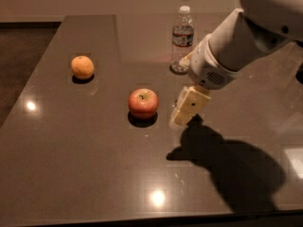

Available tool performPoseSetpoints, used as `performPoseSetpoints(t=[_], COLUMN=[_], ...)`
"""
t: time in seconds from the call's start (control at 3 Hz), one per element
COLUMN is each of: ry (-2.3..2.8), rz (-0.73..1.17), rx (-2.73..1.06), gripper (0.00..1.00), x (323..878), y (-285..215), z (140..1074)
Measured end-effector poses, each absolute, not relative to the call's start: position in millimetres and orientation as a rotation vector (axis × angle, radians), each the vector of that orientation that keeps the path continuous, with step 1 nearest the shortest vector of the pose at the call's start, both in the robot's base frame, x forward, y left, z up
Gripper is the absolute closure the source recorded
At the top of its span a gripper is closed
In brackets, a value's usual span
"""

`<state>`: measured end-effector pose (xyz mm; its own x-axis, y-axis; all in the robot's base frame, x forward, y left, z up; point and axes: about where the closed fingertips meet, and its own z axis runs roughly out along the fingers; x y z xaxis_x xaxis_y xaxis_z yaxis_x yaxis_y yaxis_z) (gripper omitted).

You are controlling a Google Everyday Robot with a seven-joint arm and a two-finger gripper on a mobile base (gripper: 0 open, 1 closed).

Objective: Move apple near orange

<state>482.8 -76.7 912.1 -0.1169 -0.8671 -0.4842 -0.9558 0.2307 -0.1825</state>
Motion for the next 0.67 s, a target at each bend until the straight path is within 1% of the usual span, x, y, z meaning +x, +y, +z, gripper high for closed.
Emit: performPoseSetpoints(t=[0.67], ry=[2.047], rz=[0.301], rx=[-1.709], gripper=[0.0], x=[496.9], y=[-25.6], z=[873.5])
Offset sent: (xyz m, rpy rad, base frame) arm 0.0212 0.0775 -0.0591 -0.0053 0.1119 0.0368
